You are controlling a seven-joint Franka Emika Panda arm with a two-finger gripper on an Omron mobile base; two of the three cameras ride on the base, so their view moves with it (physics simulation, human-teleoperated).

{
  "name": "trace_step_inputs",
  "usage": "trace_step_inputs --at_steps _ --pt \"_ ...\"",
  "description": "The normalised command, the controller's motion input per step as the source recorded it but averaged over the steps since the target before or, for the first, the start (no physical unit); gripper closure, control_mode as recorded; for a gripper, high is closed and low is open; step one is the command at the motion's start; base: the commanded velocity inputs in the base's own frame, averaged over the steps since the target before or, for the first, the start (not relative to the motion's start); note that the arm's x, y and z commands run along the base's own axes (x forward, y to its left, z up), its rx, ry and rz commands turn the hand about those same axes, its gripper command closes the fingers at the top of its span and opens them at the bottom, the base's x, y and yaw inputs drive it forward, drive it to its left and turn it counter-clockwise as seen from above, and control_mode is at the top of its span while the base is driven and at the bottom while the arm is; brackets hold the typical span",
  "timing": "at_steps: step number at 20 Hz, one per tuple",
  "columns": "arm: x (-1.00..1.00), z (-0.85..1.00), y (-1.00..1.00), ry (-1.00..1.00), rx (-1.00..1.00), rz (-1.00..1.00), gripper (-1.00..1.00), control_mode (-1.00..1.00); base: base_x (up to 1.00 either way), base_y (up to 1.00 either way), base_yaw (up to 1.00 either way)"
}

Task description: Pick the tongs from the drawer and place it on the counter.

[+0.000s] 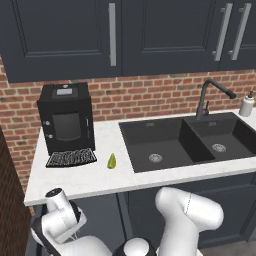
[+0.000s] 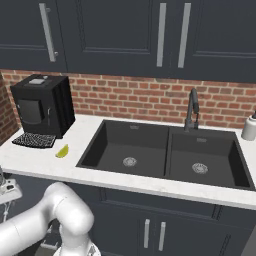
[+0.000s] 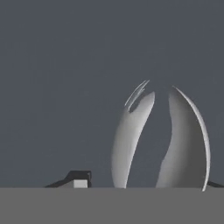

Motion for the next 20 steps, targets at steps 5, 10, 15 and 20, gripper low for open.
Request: trace_step_inputs --at_steps 5,10,15,20 --pt "-0.91 -0.13 0.58 0.00 0.00 0.00 1.00 -1.00 0.00 0.00 0.00" --pt "-0.86 0.14 0.39 -0.04 0.00 0.00 1.00 -1.00 0.00 0.00 0.00" --pt "-0.71 0.96 0.02 -0.10 -0.01 0.00 1.00 -1.00 0.00 0.00 0.00" --pt "-0.33 1.00 -0.21 -0.07 0.00 0.00 1.00 -1.00 0.00 0.00 0.00"
